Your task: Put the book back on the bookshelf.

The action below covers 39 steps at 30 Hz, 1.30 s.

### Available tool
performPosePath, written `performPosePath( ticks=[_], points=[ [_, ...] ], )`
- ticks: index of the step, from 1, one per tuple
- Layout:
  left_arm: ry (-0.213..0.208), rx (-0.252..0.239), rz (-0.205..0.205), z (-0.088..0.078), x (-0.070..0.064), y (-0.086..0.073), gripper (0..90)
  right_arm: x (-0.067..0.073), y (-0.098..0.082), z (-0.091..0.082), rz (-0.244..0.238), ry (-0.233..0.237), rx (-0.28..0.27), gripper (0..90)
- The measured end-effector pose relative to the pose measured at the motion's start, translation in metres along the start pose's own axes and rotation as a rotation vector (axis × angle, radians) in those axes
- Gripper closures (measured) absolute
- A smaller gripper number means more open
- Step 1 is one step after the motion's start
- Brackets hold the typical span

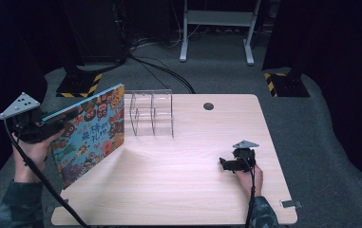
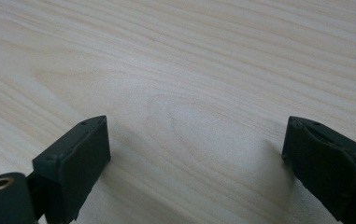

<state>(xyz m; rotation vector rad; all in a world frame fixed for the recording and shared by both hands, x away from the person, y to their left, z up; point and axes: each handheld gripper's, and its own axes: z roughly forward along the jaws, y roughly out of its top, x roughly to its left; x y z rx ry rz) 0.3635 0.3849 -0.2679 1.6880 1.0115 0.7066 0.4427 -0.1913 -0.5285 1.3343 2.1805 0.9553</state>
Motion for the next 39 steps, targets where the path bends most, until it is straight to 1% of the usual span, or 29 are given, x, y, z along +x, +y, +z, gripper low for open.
performPosePath(
  ticks=[2, 6, 9, 13, 15, 18, 20, 22, 26, 29, 31, 32, 35, 37, 38, 39],
  points=[
    [0.014, 0.0, -0.004, 0.003, 0.001, -0.001, 80.3, 0.0, 0.0, 0.0, 0.0, 0.0, 0.0, 7.1],
    [0.05, -0.017, -0.027, 0.011, 0.003, -0.002, 80.3, 0.0, 0.0, 0.0, 0.004, 0.0, 0.001, 7.2],
    [0.062, -0.023, -0.036, 0.016, 0.004, -0.003, 80.3, 0.0, 0.0, 0.0, 0.007, 0.0, 0.002, 7.3],
    [0.096, -0.029, -0.041, 0.027, 0.005, -0.004, 80.3, 0.0, 0.0, 0.0, 0.008, 0.0, 0.002, 7.3],
    [0.102, -0.035, -0.049, 0.031, 0.006, -0.005, 80.2, 0.0, 0.0, 0.0, 0.008, -0.001, 0.002, 7.3],
    [0.117, -0.065, -0.058, 0.039, 0.008, -0.008, 80.3, 0.0, 0.0, 0.0, 0.007, -0.001, 0.002, 7.3],
    [0.119, -0.077, -0.066, 0.042, 0.009, -0.009, 80.2, 0.0, 0.0, 0.0, 0.007, 0.0, 0.001, 7.4],
    [0.131, -0.097, -0.069, 0.048, 0.01, -0.011, 80.2, 0.0, 0.0, 0.0, 0.007, 0.0, 0.001, 7.4],
    [0.141, -0.113, -0.075, 0.053, 0.011, -0.013, 80.2, 0.0, 0.0, 0.0, 0.009, 0.0, 0.001, 7.5],
    [0.152, -0.14, -0.092, 0.061, 0.013, -0.016, 80.2, 0.0, 0.0, -0.001, 0.007, -0.001, 0.001, 7.8],
    [0.154, -0.148, -0.092, 0.063, 0.014, -0.018, 80.2, 0.001, 0.0, -0.001, 0.009, -0.003, 0.0, 7.8],
    [0.157, -0.157, -0.098, 0.067, 0.015, -0.019, 80.2, 0.0, 0.0, -0.001, 0.007, -0.002, 0.001, 7.9],
    [0.161, -0.167, -0.108, 0.071, 0.015, -0.021, 80.2, 0.0, 0.0, -0.001, 0.007, -0.003, 0.0, 7.9],
    [0.159, -0.178, -0.106, 0.073, 0.016, -0.023, 80.2, 0.0, 0.0, -0.001, 0.007, -0.003, 0.0, 7.9],
    [0.156, -0.19, -0.099, 0.075, 0.016, -0.026, 80.2, 0.0, 0.0, -0.001, 0.008, -0.002, 0.001, 8.0],
    [0.156, -0.19, -0.099, 0.075, 0.016, -0.026, 80.2, 0.0, 0.0, -0.001, 0.008, -0.002, 0.001, 8.0]
  ],
)
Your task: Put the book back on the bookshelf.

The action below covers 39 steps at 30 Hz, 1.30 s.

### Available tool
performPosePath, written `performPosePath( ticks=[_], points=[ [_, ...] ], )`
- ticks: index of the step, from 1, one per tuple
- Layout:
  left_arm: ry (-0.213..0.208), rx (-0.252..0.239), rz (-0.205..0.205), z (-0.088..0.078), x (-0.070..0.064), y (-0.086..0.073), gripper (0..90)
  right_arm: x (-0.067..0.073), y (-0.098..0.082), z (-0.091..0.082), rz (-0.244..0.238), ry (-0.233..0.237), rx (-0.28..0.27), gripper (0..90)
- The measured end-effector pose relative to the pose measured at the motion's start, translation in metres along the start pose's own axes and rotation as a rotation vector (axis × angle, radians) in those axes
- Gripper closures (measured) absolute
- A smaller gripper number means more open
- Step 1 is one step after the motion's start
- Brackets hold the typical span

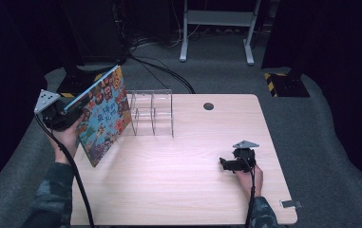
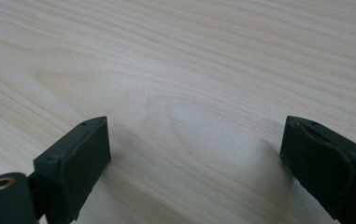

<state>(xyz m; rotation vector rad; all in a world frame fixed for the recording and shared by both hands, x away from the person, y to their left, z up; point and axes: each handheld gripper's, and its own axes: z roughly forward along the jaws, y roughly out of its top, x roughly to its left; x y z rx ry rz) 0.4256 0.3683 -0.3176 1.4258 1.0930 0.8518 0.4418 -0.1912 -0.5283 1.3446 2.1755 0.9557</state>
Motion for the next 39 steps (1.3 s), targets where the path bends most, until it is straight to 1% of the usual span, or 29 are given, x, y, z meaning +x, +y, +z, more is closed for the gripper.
performPosePath(
  ticks=[1, 4, 6, 7, 8, 9, 13, 16, 19, 20, 21, 23, 25, 27, 32, 39],
  points=[
    [-0.002, -0.009, -0.003, 0.001, 0.001, -0.004, 80.2, 0.0, 0.0, 0.0, -0.002, -0.001, 0.0, 7.9],
    [-0.004, -0.022, -0.011, 0.002, 0.002, -0.008, 80.2, 0.0, 0.0, 0.0, -0.007, 0.0, 0.001, 8.1],
    [-0.001, -0.033, -0.025, 0.003, 0.004, -0.012, 80.2, 0.0, 0.0, 0.0, -0.004, 0.0, 0.004, 8.0],
    [0.004, -0.037, -0.028, 0.003, 0.005, -0.014, 80.2, 0.0, 0.0, 0.0, -0.004, 0.0, 0.003, 8.0],
    [0.0, -0.043, -0.031, 0.004, 0.006, -0.016, 80.2, 0.0, 0.0, 0.0, -0.004, 0.0, 0.003, 8.0],
    [0.006, -0.047, -0.026, 0.005, 0.006, -0.019, 80.2, 0.0, 0.0, 0.0, -0.004, 0.0, 0.003, 8.1],
    [0.008, -0.064, -0.029, 0.007, 0.007, -0.023, 80.1, 0.0, 0.0, 0.0, -0.005, -0.001, 0.004, 8.0],
    [0.002, -0.074, -0.032, 0.008, 0.007, -0.027, 80.1, 0.001, 0.0, 0.0, -0.004, -0.002, 0.004, 8.0],
    [-0.002, -0.075, -0.042, 0.011, 0.006, -0.03, 80.1, 0.001, 0.0, 0.0, -0.002, -0.002, 0.005, 8.0],
    [-0.002, -0.083, -0.051, 0.012, 0.006, -0.032, 80.1, 0.001, 0.0, 0.0, 0.0, -0.002, 0.005, 8.0],
    [-0.002, -0.083, -0.051, 0.012, 0.006, -0.032, 80.1, 0.001, 0.0, 0.0, 0.0, -0.002, 0.005, 8.0],
    [0.002, -0.093, -0.063, 0.013, 0.005, -0.034, 80.1, 0.001, 0.0, 0.0, -0.001, -0.002, 0.006, 8.0],
    [0.011, -0.1, -0.064, 0.015, 0.004, -0.036, 80.1, 0.0, 0.0, 0.0, -0.007, -0.001, 0.003, 8.1],
    [0.015, -0.103, -0.066, 0.015, 0.003, -0.037, 80.1, 0.001, 0.0, 0.0, -0.003, -0.002, 0.004, 8.1],
    [0.022, -0.125, -0.085, 0.017, 0.003, -0.041, 80.0, 0.0, 0.0, 0.0, -0.008, 0.0, 0.002, 8.3],
    [0.038, -0.129, -0.108, 0.018, 0.004, -0.048, 80.0, 0.001, 0.0, 0.0, -0.009, -0.001, 0.002, 8.4]
  ],
)
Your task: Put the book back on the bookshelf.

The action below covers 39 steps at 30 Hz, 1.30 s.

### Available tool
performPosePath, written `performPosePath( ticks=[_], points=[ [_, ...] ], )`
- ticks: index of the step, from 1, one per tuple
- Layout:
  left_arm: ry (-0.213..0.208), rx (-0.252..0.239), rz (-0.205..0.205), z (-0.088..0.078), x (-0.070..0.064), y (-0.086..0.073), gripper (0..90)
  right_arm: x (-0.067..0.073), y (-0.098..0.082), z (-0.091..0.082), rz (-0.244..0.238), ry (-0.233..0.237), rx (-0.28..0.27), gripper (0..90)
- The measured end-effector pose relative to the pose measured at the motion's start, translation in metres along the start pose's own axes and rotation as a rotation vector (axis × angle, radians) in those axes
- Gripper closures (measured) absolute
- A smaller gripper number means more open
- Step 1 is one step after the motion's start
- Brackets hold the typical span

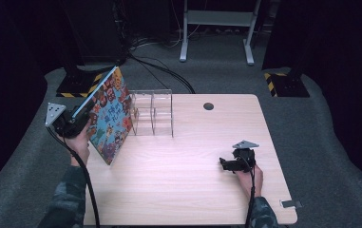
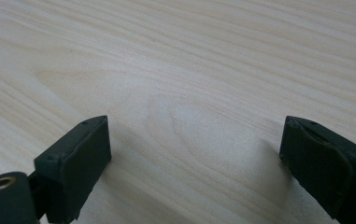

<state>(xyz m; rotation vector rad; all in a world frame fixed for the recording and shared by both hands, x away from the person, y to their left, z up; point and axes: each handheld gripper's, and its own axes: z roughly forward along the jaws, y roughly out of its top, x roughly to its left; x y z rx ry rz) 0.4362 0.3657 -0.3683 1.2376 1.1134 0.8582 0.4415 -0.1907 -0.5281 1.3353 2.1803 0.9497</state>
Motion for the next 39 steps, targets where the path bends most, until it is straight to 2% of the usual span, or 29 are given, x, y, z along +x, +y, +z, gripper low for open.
performPosePath(
  ticks=[10, 20, 24, 29, 32, 34, 35, 36, 37, 38, 39],
  points=[
    [0.02, -0.024, -0.019, -0.001, 0.0, -0.007, 79.8, 0.0, 0.0, 0.0, -0.003, -0.001, -0.01, 8.6],
    [0.058, -0.046, -0.094, -0.008, 0.01, -0.014, 79.3, -0.001, 0.0, 0.0, -0.016, -0.001, -0.011, 8.8],
    [0.064, -0.046, -0.082, -0.01, 0.01, -0.015, 78.6, 0.0, -0.001, 0.0, -0.01, -0.001, -0.011, 8.8],
    [0.075, -0.048, -0.078, -0.012, 0.01, -0.013, 70.5, 0.0, 0.0, 0.0, -0.014, -0.001, -0.011, 8.9],
    [0.078, -0.026, -0.072, -0.015, 0.012, -0.012, 67.8, 0.0, 0.0, 0.0, -0.008, -0.001, -0.011, 8.9],
    [0.08, -0.011, -0.071, -0.016, 0.012, -0.011, 61.5, -0.001, 0.0, 0.0, -0.015, -0.001, -0.011, 8.9],
    [0.081, -0.001, -0.068, -0.017, 0.011, -0.011, 61.5, -0.001, 0.0, 0.0, -0.015, -0.001, -0.011, 8.9],
    [0.082, 0.009, -0.067, -0.018, 0.011, -0.01, 54.7, 0.0, 0.0, 0.0, -0.008, -0.001, -0.01, 8.9],
    [0.083, 0.013, -0.066, -0.018, 0.01, -0.009, 54.7, 0.0, 0.0, 0.0, -0.008, -0.001, -0.01, 8.9],
    [0.083, 0.032, -0.058, -0.02, 0.01, -0.008, 47.8, 0.0, 0.0, 0.0, -0.007, -0.001, -0.011, 8.9],
    [0.08, 0.036, -0.058, -0.021, 0.01, -0.008, 47.8, 0.0, 0.0, 0.0, -0.007, -0.001, -0.011, 8.9]
  ],
)
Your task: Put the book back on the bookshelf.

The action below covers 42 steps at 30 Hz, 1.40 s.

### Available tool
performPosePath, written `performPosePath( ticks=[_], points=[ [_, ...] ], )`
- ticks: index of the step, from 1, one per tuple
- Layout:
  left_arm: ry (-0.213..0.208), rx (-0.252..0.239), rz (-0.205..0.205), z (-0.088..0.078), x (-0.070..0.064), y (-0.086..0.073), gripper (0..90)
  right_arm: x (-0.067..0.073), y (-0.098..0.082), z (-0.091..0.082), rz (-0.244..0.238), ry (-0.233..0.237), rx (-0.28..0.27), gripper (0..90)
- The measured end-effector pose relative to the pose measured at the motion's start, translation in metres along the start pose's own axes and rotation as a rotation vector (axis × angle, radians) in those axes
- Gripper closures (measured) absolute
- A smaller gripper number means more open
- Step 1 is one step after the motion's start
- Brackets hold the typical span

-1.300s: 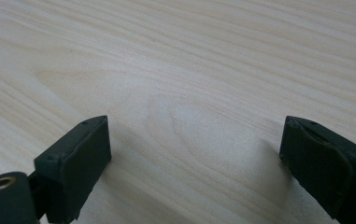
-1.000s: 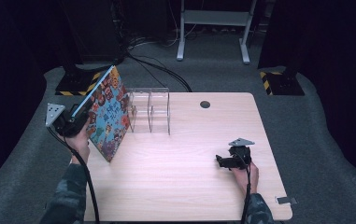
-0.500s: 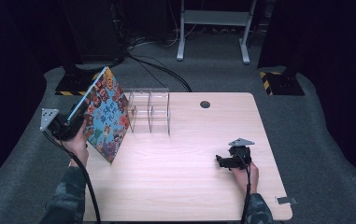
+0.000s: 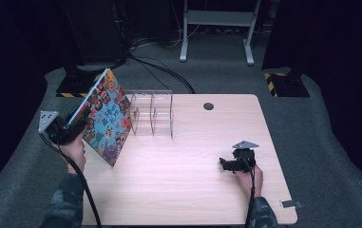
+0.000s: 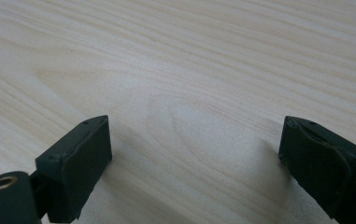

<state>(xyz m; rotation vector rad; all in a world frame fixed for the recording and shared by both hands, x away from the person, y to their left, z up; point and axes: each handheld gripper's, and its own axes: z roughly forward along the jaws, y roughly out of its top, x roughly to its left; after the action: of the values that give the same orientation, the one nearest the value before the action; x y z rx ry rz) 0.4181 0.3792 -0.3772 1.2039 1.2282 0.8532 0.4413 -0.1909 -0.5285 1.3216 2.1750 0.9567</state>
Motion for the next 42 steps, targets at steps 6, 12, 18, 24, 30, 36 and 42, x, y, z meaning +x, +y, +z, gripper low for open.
performPosePath(
  ticks=[6, 12, 18, 24, 30, 36, 42],
  points=[
    [-0.01, 0.055, 0.044, -0.016, -0.007, 0.003, 30.9, 0.0, 0.0, 0.0, 0.005, 0.001, 0.0, 8.9],
    [-0.019, 0.109, 0.084, -0.028, -0.011, 0.0, 19.0, 0.0, 0.0, 0.0, 0.005, 0.001, 0.0, 8.9],
    [-0.027, 0.151, 0.105, -0.043, -0.01, -0.01, 14.1, 0.0, 0.0, 0.0, 0.005, 0.001, 0.0, 8.9],
    [-0.01, 0.229, 0.132, -0.056, -0.006, -0.034, 9.4, 0.0, 0.0, 0.0, 0.002, 0.001, 0.006, 8.9],
    [0.021, 0.334, 0.136, -0.063, 0.001, -0.073, 4.6, 0.0, 0.0, 0.0, -0.001, 0.002, 0.006, 8.9],
    [0.038, 0.512, 0.187, -0.058, 0.006, -0.125, 0.8, 0.0, 0.0, 0.0, -0.001, 0.002, 0.005, 8.8],
    [0.059, 0.577, 0.261, -0.055, 0.001, -0.152, 0.1, 0.0, 0.0, 0.0, -0.002, 0.002, 0.001, 8.8]
  ],
)
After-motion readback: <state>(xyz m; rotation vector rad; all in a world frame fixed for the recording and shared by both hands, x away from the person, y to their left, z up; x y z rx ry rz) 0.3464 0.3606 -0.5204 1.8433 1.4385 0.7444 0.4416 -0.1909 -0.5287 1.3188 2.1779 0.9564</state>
